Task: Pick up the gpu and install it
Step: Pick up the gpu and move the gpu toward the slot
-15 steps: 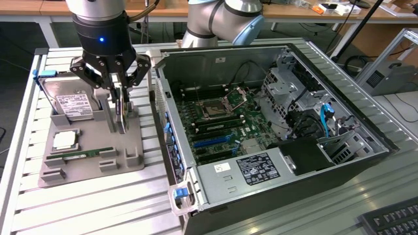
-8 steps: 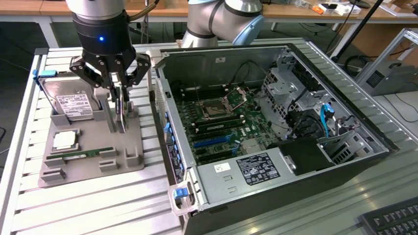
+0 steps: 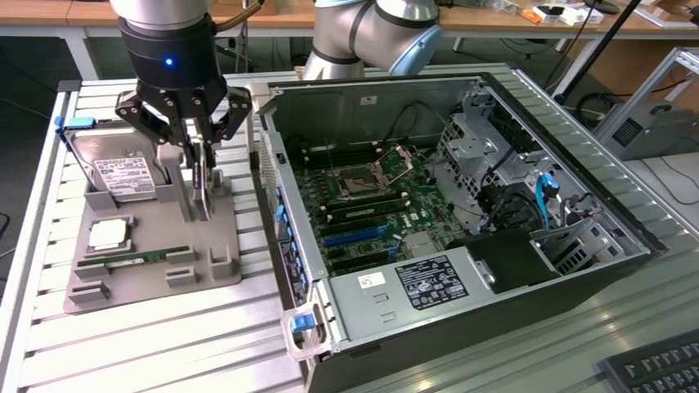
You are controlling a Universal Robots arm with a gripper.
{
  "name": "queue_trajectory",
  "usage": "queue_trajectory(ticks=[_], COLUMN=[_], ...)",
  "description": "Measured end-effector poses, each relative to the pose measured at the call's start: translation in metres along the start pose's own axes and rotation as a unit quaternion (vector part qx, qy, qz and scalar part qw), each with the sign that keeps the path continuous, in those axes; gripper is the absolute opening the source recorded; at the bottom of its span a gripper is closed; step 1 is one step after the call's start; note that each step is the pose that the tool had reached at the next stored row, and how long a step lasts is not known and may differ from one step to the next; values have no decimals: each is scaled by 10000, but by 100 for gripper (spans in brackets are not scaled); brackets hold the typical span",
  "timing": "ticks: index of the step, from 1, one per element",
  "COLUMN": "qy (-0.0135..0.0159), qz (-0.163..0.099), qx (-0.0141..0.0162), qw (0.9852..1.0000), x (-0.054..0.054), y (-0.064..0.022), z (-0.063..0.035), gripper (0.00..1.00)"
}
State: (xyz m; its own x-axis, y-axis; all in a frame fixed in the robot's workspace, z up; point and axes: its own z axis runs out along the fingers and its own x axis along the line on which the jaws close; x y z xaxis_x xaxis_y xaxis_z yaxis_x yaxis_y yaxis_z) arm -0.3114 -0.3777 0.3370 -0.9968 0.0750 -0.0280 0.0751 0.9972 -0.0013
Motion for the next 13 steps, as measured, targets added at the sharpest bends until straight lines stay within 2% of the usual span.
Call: queue_trajectory(ticks=[1, 13], qy=[1, 3], qz=[0, 1], qx=[-12, -36], qw=[10000, 10000], x=[0, -1], y=[0, 0], z=[-8, -48], gripper=[27, 27])
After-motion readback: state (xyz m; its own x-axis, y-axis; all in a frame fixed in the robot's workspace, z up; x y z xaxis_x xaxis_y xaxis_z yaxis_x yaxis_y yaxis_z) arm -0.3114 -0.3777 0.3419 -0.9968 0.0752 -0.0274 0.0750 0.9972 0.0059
